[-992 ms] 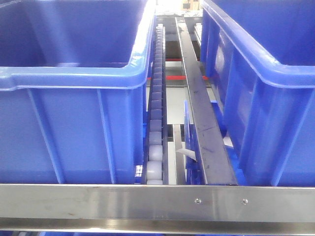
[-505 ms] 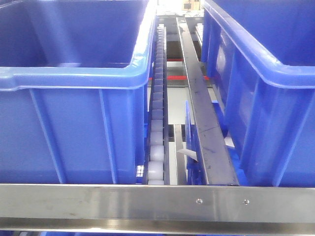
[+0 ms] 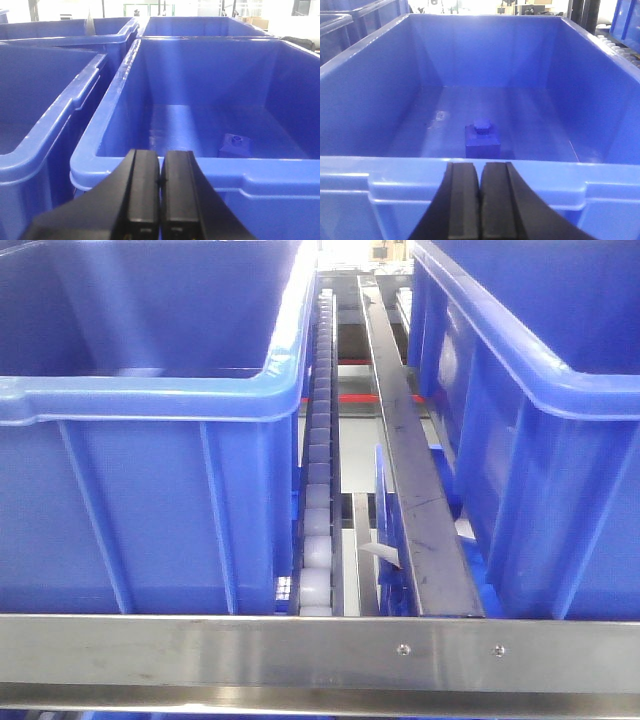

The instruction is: Pick and sort blue part to right shelf

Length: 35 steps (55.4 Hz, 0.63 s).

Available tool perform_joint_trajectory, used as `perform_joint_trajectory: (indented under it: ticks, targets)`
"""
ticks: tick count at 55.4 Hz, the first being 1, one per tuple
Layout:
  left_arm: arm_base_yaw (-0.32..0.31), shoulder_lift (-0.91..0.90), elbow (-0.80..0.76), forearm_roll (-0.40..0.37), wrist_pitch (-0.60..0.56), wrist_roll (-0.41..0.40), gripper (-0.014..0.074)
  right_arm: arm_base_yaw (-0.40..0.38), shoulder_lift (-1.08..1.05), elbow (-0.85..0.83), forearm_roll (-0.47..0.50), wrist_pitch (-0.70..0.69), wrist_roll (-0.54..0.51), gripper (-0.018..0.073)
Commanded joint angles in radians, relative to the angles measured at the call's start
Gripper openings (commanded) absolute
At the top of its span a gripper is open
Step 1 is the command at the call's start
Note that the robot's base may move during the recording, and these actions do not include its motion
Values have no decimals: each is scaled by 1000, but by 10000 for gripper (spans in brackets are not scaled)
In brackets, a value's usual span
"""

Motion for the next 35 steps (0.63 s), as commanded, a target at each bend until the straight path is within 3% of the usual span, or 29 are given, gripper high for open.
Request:
perform_joint_trajectory:
  ticks: [1,35]
  targets:
    - [2,-25,31,-9,-86,-1,122,3,-19,-7,-8,-95,3,43]
    - [2,-25,31,-9,-86,-1,122,3,-19,-7,-8,-95,3,43]
